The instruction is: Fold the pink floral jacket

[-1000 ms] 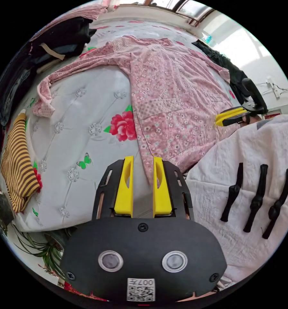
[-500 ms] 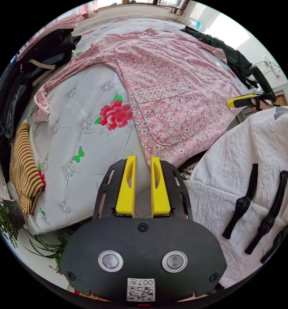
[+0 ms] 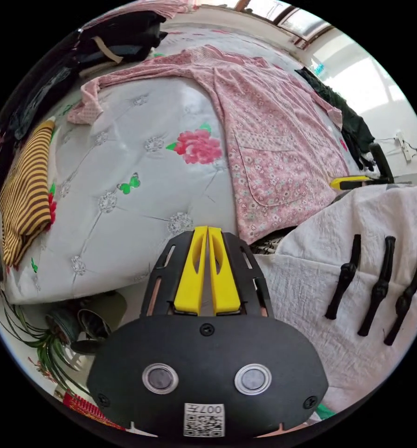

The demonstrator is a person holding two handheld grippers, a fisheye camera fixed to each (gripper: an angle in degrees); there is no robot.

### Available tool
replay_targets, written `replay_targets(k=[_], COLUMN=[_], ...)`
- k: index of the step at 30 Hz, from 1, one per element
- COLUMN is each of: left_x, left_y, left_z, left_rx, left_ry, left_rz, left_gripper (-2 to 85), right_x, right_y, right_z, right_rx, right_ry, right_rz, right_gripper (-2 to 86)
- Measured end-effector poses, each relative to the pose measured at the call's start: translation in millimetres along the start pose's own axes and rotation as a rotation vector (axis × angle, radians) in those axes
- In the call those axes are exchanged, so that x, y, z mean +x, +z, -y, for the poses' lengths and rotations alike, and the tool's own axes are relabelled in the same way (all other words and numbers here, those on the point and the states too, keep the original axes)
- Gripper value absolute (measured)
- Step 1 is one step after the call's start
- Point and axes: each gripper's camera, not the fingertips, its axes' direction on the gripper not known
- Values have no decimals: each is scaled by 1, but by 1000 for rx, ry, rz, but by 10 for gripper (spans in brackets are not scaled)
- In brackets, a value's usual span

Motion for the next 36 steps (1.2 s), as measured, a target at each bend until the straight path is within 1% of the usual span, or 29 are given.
replay_targets(k=[2, 4, 5, 7, 9, 12, 14, 16, 17, 18, 19, 21, 23, 24, 27, 28, 29, 31, 32, 34, 36], left_x=[-13, -33, -38, -49, -48, -38, -31, -22, -19, -15, -10, -5, -5, -11, -49, -64, -69, -68, -65, -40, -16], left_y=[-15, -24, -24, -22, -19, -6, 9, 33, 40, 42, 43, 45, 46, 45, 38, 33, 28, 8, 6, 16, 36], left_z=[15, 48, 59, 110, 152, 221, 257, 297, 304, 312, 317, 322, 325, 326, 324, 321, 317, 298, 295, 295, 298], left_rx=[65, 139, 152, 189, 208, 205, 175, 105, 80, 68, 79, 56, 40, 41, 47, 51, 75, 212, 223, 197, 130], left_ry=[-43, -89, -100, -120, -98, -59, -52, -51, -53, -58, -23, 53, 109, 104, -45, -88, -88, -14, 8, 83, 125], left_rz=[1, -55, -76, -128, -111, -92, -86, -87, -78, -4, 53, 103, 110, 126, 129, 95, 61, -77, -107, -212, -248], left_gripper=[11, 46, 50, 64, 67, 71, 76, 79, 72, 58, 29, 4, -4, -6, -7, -5, -5, 13, 23, 64, 73], right_x=[-5, -13, -15, -29, -42, -64, -77, -94, -97, -98, -99, -95, -87, -81, -73, -72, -71, -70, -72, -82, -86], right_y=[-14, -28, -29, -28, -22, -2, 14, 42, 51, 68, 72, 74, 72, 71, 70, 69, 69, 64, 60, 46, 51], right_z=[-2, 8, 14, 44, 69, 108, 128, 145, 147, 150, 146, 140, 135, 133, 139, 144, 147, 162, 163, 167, 176], right_rx=[50, 109, 119, 137, 145, 124, 77, -9, -41, -110, -84, -49, 1, 26, 25, 3, -12, -67, -41, 70, 49], right_ry=[-23, -58, -68, -112, -141, -206, -260, -340, -361, -398, -424, -439, -424, -405, -359, -336, -320, -262, -267, -300, -310], right_rz=[-48, -90, -96, -130, -167, -184, -246, -418, -446, -480, -504, -501, -452, -418, -356, -337, -325, -282, -280, -284, -295], right_gripper=[5, 5, 5, 5, 5, 4, 3, 1, 1, 0, -1, -2, -3, -3, -3, -3, -3, -3, -3, -3, -3])
